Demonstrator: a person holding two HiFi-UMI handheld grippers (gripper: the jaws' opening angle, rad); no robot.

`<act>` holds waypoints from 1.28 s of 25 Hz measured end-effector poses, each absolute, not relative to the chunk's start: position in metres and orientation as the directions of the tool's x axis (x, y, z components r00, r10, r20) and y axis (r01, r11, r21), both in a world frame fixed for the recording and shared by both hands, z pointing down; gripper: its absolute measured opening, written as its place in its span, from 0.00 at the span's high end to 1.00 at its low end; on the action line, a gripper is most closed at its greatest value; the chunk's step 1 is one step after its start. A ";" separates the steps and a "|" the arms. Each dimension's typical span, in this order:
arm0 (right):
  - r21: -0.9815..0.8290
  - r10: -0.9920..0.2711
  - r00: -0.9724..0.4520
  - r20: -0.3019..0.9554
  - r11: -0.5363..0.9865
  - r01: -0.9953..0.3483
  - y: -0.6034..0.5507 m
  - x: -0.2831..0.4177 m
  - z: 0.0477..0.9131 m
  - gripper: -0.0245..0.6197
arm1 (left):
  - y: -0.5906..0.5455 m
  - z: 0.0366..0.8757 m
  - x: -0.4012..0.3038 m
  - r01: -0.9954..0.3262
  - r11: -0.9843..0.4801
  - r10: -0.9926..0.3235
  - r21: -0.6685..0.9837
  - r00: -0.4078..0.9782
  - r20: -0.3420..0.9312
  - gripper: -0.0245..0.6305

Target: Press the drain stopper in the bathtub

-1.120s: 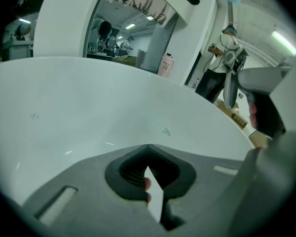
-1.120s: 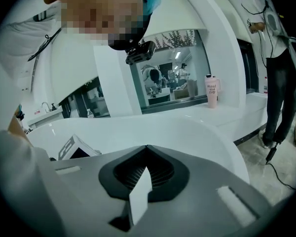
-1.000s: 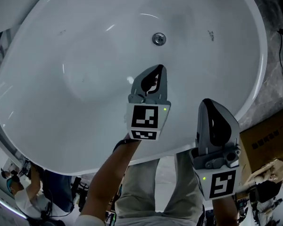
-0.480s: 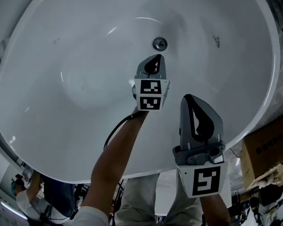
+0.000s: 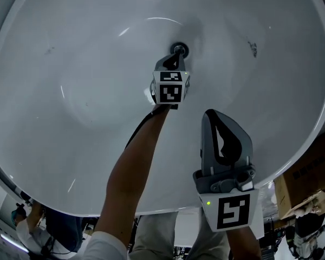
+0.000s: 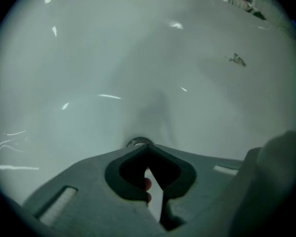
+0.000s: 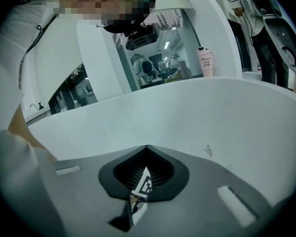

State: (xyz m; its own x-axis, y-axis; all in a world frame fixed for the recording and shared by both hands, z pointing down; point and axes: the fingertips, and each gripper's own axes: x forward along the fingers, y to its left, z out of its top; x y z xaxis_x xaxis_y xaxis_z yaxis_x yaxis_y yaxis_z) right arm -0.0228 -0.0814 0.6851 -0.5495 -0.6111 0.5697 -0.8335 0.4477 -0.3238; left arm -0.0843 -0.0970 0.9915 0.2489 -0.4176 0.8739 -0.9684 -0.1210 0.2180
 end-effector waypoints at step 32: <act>-0.335 -0.575 -0.640 0.510 0.553 -0.763 -0.078 -0.027 0.650 0.95 | -0.103 0.986 -0.083 -0.958 -0.157 -0.366 0.240 0.283 0.886 0.96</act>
State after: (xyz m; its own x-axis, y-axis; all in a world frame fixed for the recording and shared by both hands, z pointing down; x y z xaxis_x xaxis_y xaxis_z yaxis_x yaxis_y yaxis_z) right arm -0.0270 -0.0778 0.6499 -0.6400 -0.5746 0.5101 -0.7631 0.5526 -0.3350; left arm -0.0829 -0.1027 0.9860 0.2827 -0.3664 0.8865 -0.9578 -0.1574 0.2404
